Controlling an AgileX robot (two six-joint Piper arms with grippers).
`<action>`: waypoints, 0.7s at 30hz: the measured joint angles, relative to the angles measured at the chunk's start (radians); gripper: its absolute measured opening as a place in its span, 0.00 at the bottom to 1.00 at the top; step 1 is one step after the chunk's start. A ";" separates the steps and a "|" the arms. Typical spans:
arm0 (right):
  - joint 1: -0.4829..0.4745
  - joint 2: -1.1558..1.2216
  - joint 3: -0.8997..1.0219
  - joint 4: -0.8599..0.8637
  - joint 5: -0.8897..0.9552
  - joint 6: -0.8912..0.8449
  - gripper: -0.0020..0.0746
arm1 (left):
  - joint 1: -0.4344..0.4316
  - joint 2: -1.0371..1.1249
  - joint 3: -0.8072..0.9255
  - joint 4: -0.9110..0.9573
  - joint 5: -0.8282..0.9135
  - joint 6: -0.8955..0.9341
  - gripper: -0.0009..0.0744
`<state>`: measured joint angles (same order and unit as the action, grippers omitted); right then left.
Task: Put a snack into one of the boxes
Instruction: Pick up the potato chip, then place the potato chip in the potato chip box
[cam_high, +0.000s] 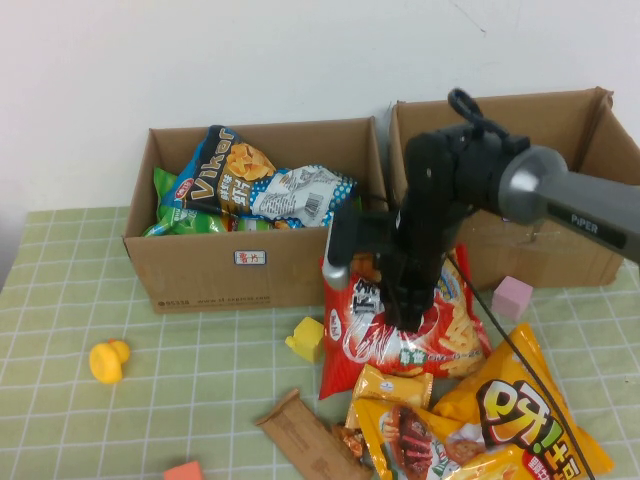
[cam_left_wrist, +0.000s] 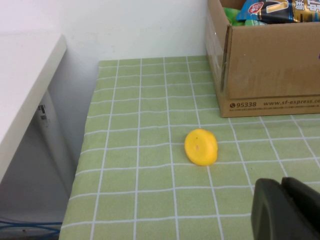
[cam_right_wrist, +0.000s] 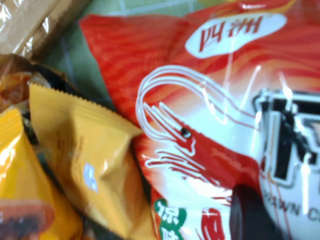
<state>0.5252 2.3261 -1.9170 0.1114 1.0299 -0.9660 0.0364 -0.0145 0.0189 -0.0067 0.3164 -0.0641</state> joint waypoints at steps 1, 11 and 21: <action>0.000 0.000 -0.017 -0.002 0.020 0.009 0.29 | 0.000 0.000 0.000 0.000 0.000 0.000 0.01; 0.000 -0.156 -0.206 0.099 0.160 0.053 0.27 | 0.000 0.000 0.000 0.000 0.000 0.000 0.01; 0.000 -0.282 -0.217 0.179 -0.018 0.054 0.27 | 0.000 0.000 0.000 0.000 0.000 0.000 0.01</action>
<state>0.5252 2.0444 -2.1342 0.2904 1.0117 -0.9123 0.0364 -0.0145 0.0189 -0.0067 0.3164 -0.0641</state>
